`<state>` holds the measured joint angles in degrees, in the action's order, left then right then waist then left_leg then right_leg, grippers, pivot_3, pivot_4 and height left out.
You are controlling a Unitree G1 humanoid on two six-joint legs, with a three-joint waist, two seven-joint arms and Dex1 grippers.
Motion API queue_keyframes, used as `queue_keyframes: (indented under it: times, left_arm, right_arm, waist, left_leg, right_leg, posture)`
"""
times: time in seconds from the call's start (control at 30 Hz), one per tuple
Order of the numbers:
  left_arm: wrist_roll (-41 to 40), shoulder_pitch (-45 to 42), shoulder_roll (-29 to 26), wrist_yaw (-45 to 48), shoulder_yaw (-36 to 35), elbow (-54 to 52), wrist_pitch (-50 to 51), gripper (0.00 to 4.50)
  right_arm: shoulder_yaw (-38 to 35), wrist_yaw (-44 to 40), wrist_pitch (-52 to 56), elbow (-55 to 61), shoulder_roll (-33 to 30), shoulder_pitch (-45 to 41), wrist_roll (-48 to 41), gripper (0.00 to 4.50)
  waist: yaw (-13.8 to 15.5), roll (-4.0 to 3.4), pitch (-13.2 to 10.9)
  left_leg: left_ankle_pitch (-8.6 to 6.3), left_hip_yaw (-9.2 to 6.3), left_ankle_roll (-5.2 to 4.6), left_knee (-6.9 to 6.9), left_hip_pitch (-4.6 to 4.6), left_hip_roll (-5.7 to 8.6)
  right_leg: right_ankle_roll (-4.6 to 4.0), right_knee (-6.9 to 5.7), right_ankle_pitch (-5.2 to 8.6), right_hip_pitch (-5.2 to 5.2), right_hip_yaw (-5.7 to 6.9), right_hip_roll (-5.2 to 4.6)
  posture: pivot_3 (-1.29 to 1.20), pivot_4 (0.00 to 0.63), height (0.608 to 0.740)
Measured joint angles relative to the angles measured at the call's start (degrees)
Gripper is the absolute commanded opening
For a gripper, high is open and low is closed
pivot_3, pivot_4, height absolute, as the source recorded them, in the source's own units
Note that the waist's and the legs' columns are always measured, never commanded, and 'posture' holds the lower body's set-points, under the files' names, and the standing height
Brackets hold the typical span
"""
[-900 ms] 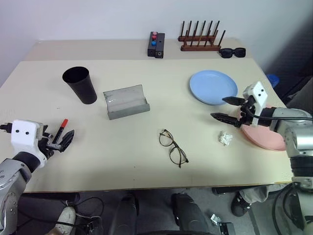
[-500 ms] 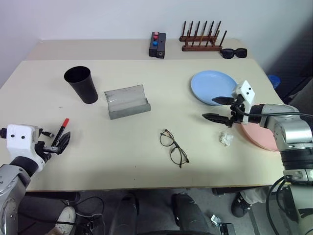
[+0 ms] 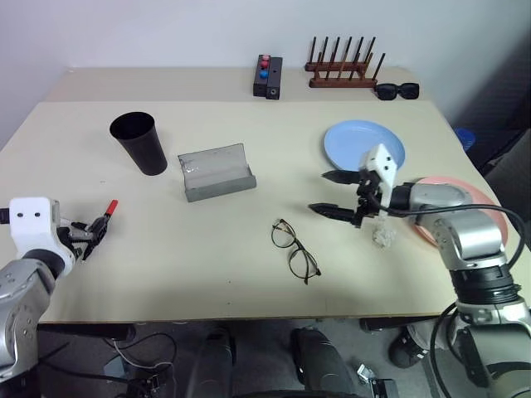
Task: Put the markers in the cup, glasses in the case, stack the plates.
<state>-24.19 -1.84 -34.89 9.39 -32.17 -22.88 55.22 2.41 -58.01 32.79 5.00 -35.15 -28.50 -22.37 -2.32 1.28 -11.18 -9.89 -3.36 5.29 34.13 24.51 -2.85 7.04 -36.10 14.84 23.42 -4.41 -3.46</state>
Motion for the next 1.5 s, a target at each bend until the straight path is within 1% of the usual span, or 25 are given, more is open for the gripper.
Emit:
queue_keyframes:
  times: [0.1,0.2,0.37,0.47,0.8,0.9,1.03,1.13,1.17,1.33,1.4,1.5]
  left_arm:
    - [0.4,-4.9,-1.2,-1.1,3.9,2.3,6.2,4.42]
    - [0.0,-10.1,-2.6,-0.8,6.3,5.1,11.7,4.42]
    - [-0.5,-15.9,-5.2,1.5,8.4,9.6,20.1,4.42]
    - [-0.5,-17.0,-5.3,1.7,8.8,10.8,24.1,4.42]
    - [0.8,-17.8,-5.4,1.5,7.7,9.9,30.7,4.42]
    - [0.9,-17.3,-5.3,2.0,6.9,8.4,32.9,3.64]
    - [1.0,-16.9,-4.9,2.6,6.0,7.3,34.7,1.79]
    - [1.4,-16.9,-4.4,2.4,5.0,6.9,35.7,0.31]
    - [1.7,-16.8,-4.3,2.3,4.3,6.9,35.9,0.02]
    - [3.0,-16.8,-2.4,1.6,2.7,6.3,34.9,0.02]
    - [3.4,-16.7,-0.9,1.5,1.7,6.2,32.1,0.02]
    - [4.2,-17.4,1.9,0.4,-0.2,5.0,22.9,0.02]
  right_arm:
    - [1.4,1.0,2.0,3.9,0.5,1.8,-0.8,4.50]
    - [2.1,2.0,2.9,8.8,1.0,3.5,-1.4,4.50]
    - [2.9,2.3,2.9,11.7,0.6,7.0,-1.5,4.50]
    - [3.1,2.2,1.2,11.3,0.6,7.8,-1.2,4.50]
    - [4.0,1.7,-2.4,9.3,0.6,8.3,-0.2,4.50]
    - [4.3,1.5,-2.9,8.7,0.6,8.2,-0.1,4.50]
    - [5.0,1.1,-3.2,8.3,0.6,7.8,0.2,4.50]
    - [5.2,-0.2,-3.2,8.3,0.6,7.8,-0.4,4.50]
    - [5.2,-1.2,-3.2,8.4,0.6,7.7,-1.3,4.50]
    - [5.2,-3.7,-4.4,8.8,1.2,7.1,-3.6,4.50]
    - [5.2,-4.1,-5.5,8.8,1.7,6.9,-3.7,4.50]
    - [5.5,-3.9,-7.7,8.8,3.2,6.2,-3.5,4.50]
  waist:
    - [-0.1,0.00,0.0]
    - [-0.2,0.02,0.0]
    - [-0.2,0.03,0.0]
    - [-0.3,0.03,0.0]
    - [-0.3,0.05,0.0]
    - [-0.4,0.05,0.0]
    - [-0.4,0.04,0.0]
    - [-0.4,0.04,0.0]
    - [-0.4,0.04,0.0]
    - [-0.3,0.04,0.0]
    - [-0.2,0.07,0.0]
    - [0.0,0.17,0.0]
  left_leg:
    - [0.00,-0.03,0.00,0.00,0.00,0.00]
    - [0.00,-0.07,0.00,-0.01,0.00,-0.02]
    - [0.00,-0.08,0.00,-0.03,-0.01,-0.02]
    - [0.00,-0.08,0.00,-0.02,-0.01,-0.02]
    - [0.00,-0.08,0.00,-0.04,-0.05,-0.02]
    - [0.00,-0.08,0.00,-0.05,-0.06,-0.03]
    - [0.00,-0.08,0.00,-0.05,-0.09,-0.03]
    - [0.00,-0.08,0.00,-0.05,-0.09,-0.03]
    - [0.00,-0.08,0.00,-0.04,-0.09,-0.03]
    - [0.00,-0.08,0.00,-0.03,-0.09,-0.03]
    - [0.01,-0.09,0.00,-0.02,-0.08,-0.03]
    - [0.01,-0.09,0.02,0.02,-0.06,-0.03]
  right_leg:
    - [0.01,-0.04,0.00,0.02,0.00,0.02]
    - [0.02,-0.06,0.00,0.02,0.02,0.06]
    - [0.03,-0.05,0.00,0.02,0.02,0.07]
    - [0.03,-0.05,0.00,0.02,0.02,0.07]
    - [0.03,-0.07,0.00,0.00,0.02,0.07]
    - [0.03,-0.07,0.00,0.00,0.02,0.07]
    - [0.03,-0.10,0.00,0.00,0.02,0.07]
    - [0.03,-0.10,0.00,0.00,0.02,0.07]
    - [0.03,-0.10,0.00,0.00,0.02,0.07]
    - [0.03,-0.10,0.00,-0.02,0.02,0.07]
    - [0.03,-0.10,-0.01,-0.03,0.03,0.07]
    - [0.03,-0.09,-0.01,-0.05,0.03,0.06]
  posture:
    - [0.00,0.150,0.740]
    - [0.00,0.150,0.740]
    - [0.00,0.150,0.740]
    - [0.00,0.150,0.740]
    - [0.00,0.150,0.740]
    - [0.00,0.150,0.740]
    - [0.00,0.150,0.740]
    - [0.00,0.150,0.740]
    - [0.00,0.150,0.740]
    - [0.00,0.150,0.740]
    - [0.00,0.150,0.740]
    - [0.00,0.150,0.740]
